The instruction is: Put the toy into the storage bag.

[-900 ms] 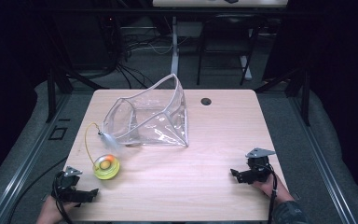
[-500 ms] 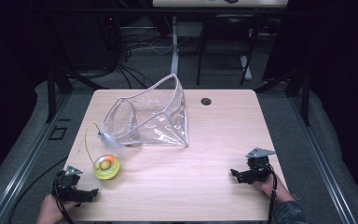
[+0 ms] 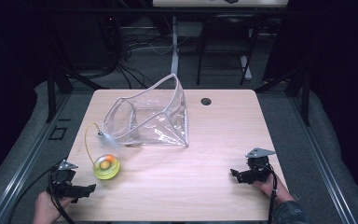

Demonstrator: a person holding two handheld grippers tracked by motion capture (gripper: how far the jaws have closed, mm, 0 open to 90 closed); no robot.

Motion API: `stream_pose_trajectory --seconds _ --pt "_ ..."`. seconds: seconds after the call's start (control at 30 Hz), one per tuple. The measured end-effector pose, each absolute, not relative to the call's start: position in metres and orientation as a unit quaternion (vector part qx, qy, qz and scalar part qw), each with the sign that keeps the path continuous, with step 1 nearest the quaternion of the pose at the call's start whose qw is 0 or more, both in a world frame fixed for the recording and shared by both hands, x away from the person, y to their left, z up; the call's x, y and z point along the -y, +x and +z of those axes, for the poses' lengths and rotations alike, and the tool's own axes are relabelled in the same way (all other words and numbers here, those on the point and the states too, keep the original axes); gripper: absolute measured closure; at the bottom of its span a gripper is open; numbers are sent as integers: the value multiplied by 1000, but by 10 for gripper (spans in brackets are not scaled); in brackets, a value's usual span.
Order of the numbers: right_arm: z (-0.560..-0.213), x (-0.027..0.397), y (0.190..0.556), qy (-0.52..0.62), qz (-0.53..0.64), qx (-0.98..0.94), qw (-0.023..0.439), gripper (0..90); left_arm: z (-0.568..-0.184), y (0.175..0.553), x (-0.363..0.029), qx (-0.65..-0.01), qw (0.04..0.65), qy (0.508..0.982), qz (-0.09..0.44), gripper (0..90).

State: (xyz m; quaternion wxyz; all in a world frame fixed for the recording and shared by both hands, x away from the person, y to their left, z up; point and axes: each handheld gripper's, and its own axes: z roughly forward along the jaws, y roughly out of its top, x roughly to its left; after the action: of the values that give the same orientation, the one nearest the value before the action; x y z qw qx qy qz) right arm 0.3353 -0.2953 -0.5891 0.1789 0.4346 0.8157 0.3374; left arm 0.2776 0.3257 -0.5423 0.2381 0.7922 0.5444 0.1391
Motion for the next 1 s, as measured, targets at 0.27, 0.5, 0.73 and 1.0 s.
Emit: stream_pose_trajectory --seconds 0.27,0.5,0.73,1.0 --pt "-589 295 335 435 337 -815 180 0 -534 275 -323 -532 241 798 149 1" --pt "-589 295 335 436 337 -815 179 0 -526 274 -322 -533 247 797 138 1" --pt "-589 295 335 436 337 -815 180 0 -504 276 -326 -537 284 786 117 1" --pt "-589 295 335 437 335 -815 180 0 -486 287 -321 -523 289 792 121 1"
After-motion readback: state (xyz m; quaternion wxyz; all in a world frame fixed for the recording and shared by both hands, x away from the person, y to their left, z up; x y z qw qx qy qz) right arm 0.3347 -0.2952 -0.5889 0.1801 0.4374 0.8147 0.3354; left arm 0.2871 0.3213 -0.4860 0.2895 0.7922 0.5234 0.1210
